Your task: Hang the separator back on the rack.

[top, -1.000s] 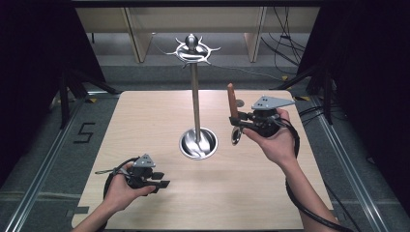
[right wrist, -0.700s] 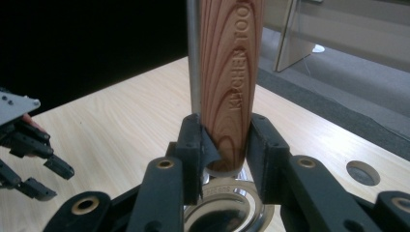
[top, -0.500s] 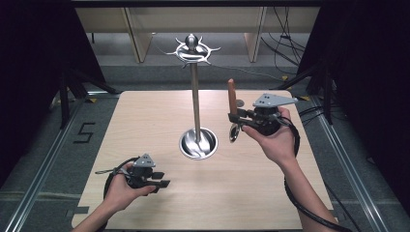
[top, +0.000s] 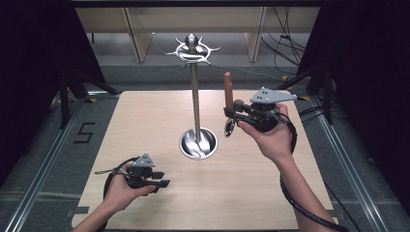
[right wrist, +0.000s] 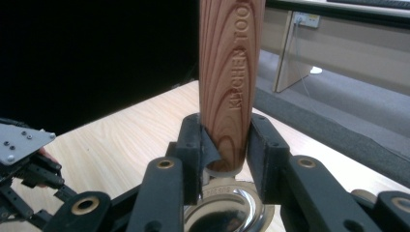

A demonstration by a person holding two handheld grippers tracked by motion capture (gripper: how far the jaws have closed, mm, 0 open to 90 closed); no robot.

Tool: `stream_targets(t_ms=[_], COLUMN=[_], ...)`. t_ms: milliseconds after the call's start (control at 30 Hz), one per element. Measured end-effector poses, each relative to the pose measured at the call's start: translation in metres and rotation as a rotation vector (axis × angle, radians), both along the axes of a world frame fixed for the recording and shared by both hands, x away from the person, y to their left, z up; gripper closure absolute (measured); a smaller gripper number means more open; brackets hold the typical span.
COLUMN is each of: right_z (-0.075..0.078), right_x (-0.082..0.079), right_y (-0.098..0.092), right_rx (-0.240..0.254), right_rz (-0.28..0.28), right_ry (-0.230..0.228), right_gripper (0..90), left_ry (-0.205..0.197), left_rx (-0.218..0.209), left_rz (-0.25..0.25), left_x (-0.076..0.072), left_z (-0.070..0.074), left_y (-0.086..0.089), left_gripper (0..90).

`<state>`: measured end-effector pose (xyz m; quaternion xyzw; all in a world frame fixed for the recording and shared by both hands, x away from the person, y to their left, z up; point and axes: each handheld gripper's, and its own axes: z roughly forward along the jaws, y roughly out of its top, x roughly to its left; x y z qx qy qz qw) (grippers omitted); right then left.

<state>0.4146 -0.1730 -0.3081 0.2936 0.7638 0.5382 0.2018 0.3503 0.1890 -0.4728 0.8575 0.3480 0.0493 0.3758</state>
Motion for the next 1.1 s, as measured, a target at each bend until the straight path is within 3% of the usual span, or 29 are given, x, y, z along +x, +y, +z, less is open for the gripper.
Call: stream_targets(t_ms=[133,200,233,267,333,367,467,500,567,633,733,767,867,900,967,1000,1100], right_z=[0.002,0.004,0.005,0.007,0.008,0.009,0.011,0.012,0.014,0.015,0.017,0.017,0.018,0.020,0.022,0.023,0.025], right_x=[-0.001,0.000,-0.001,-0.001,0.000,-0.002,-0.001,0.000,-0.002,0.000,0.000,0.001,0.000,0.001,0.000,0.002,0.002], right_y=[0.003,0.003,0.004,0.003,0.003,0.004,0.004,0.004,0.005,0.004,0.005,0.005,0.006,0.006,0.007,0.006,0.009], right_rx=[0.011,0.006,0.012,0.000,-0.003,0.003,0.004,-0.008,0.005,0.007,0.014,0.005,0.017,0.010,0.023,0.015,0.023], right_rz=[0.001,0.001,0.002,0.008,0.009,0.004,0.001,0.008,0.004,0.009,0.004,0.003,0.005,0.003,0.001,0.002,0.009], right_ry=[0.013,-0.010,0.012,0.004,-0.012,0.008,-0.001,-0.026,0.010,-0.024,-0.015,-0.034,-0.012,-0.031,-0.017,-0.038,-0.024], right_gripper=[69.9,69.9,69.9,69.9,69.9,69.9,69.9,69.9,69.9,69.9,69.9,69.9,69.9,69.9,69.9,69.9,69.9], left_ry=[-0.004,0.000,0.000,0.002,0.001,0.002,-0.001,0.005,0.002,0.003,0.001,0.001,0.001,0.002,0.003,0.003,0.002], left_rx=[-0.008,-0.003,-0.004,-0.024,-0.004,-0.010,-0.005,-0.015,0.002,-0.013,-0.003,-0.003,-0.004,-0.019,-0.010,-0.014,-0.002], left_rz=[0.012,0.006,0.006,0.022,0.007,0.012,0.021,0.019,0.010,0.018,0.004,0.004,0.005,0.018,0.013,0.016,0.004], left_x=[0.000,0.000,0.000,-0.001,0.000,0.000,0.001,0.000,0.001,0.000,0.000,0.000,0.000,0.000,0.000,0.000,0.000], left_z=[0.000,0.000,0.000,-0.001,0.000,0.000,-0.001,-0.001,-0.001,-0.001,-0.001,-0.001,0.000,-0.001,-0.001,-0.001,0.000], left_y=[0.000,0.000,0.000,-0.001,0.000,0.000,0.000,0.000,0.001,-0.001,0.000,0.000,0.000,-0.001,0.000,-0.001,0.000], left_gripper=[56.9,56.9,56.9,56.9,56.9,56.9,56.9,56.9,56.9,56.9,56.9,56.9,56.9,56.9,57.0,56.9,56.9])
